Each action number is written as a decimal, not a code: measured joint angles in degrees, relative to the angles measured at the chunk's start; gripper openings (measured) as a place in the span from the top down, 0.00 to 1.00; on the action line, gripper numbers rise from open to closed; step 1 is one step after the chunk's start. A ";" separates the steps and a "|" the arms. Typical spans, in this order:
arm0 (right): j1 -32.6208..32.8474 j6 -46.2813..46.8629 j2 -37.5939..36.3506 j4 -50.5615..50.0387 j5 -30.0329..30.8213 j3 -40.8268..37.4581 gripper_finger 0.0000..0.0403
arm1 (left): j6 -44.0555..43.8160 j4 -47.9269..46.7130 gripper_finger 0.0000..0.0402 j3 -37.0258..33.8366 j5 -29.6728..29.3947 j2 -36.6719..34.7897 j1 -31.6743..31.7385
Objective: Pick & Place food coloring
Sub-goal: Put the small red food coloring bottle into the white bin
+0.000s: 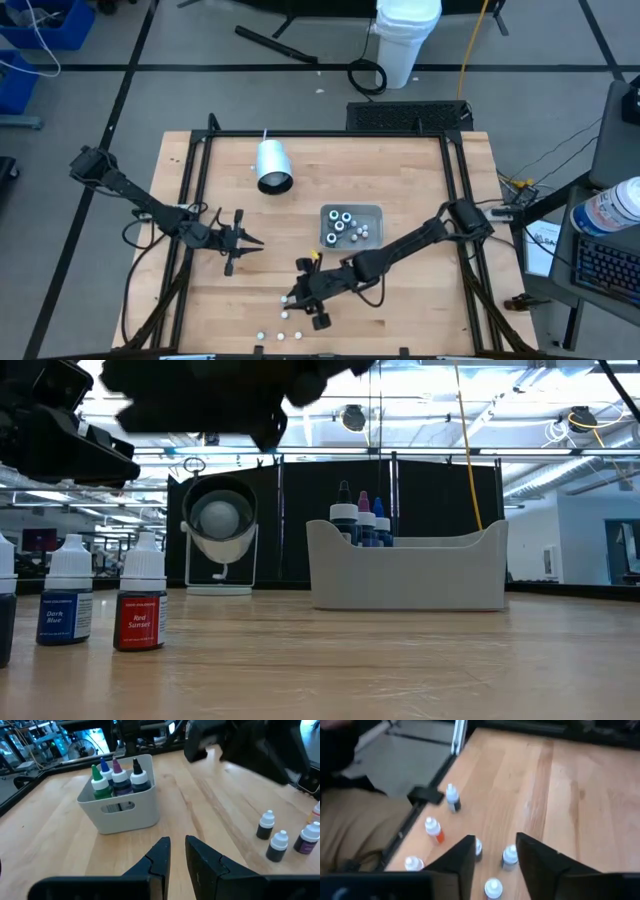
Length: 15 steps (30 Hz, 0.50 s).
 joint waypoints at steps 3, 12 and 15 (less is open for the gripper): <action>0.12 -0.51 0.93 0.16 -0.01 0.00 0.59 | -0.36 0.10 0.83 0.00 -0.02 0.00 0.00; 1.69 1.51 0.97 1.58 0.01 -2.59 0.53 | -0.93 0.28 0.83 0.00 -0.15 0.00 0.04; 1.67 2.55 0.90 3.44 0.44 -4.60 0.54 | -0.79 0.27 0.83 0.00 -0.20 0.00 0.07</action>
